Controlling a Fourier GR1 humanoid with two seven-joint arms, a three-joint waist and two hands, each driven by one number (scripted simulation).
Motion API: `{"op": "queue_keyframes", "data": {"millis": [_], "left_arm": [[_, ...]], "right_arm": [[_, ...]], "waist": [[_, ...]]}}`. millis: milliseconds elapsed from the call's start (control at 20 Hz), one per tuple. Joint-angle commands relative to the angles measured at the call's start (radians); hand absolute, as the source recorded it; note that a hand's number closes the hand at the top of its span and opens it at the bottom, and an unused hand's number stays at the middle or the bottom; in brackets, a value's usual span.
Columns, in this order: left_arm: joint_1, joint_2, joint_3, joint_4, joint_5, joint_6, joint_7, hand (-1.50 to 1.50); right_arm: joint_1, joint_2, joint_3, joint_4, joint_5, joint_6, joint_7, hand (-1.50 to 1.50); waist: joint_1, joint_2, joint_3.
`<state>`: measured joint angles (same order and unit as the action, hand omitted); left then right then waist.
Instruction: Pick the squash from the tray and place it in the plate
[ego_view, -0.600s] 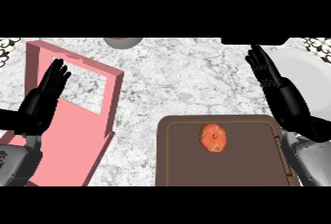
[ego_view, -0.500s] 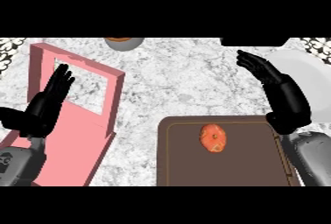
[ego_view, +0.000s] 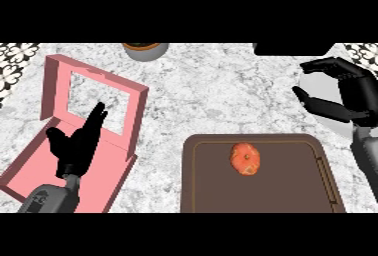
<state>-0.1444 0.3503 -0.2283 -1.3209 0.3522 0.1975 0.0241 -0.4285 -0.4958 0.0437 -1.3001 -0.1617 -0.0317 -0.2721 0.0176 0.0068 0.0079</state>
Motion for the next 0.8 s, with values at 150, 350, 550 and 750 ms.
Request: {"op": "queue_keyframes", "data": {"millis": [150,350,550,750], "left_arm": [[0.052,-0.06,-0.041,0.016,0.01,0.0,0.092,0.0],[0.088,-0.036,-0.028,-0.033,0.024,-0.026,0.122,0.0],[0.095,-0.053,-0.048,-0.049,-0.014,0.024,0.131,0.0],[0.123,-0.063,-0.048,-0.043,-0.027,0.02,0.095,0.0]], "right_arm": [[0.053,0.033,-0.077,0.171,-0.045,0.104,-0.283,-1.5],[0.014,-0.055,-0.063,0.14,-0.022,0.172,-0.182,-1.5],[0.062,-0.174,0.08,0.071,0.137,0.243,-0.117,-1.5],[0.057,-0.231,0.168,-0.042,0.208,0.305,-0.008,-1.5]], "waist": [[-0.012,-0.002,-0.007],[-0.011,-0.006,-0.008],[-0.017,-0.01,-0.009],[-0.022,-0.015,-0.011]]}}
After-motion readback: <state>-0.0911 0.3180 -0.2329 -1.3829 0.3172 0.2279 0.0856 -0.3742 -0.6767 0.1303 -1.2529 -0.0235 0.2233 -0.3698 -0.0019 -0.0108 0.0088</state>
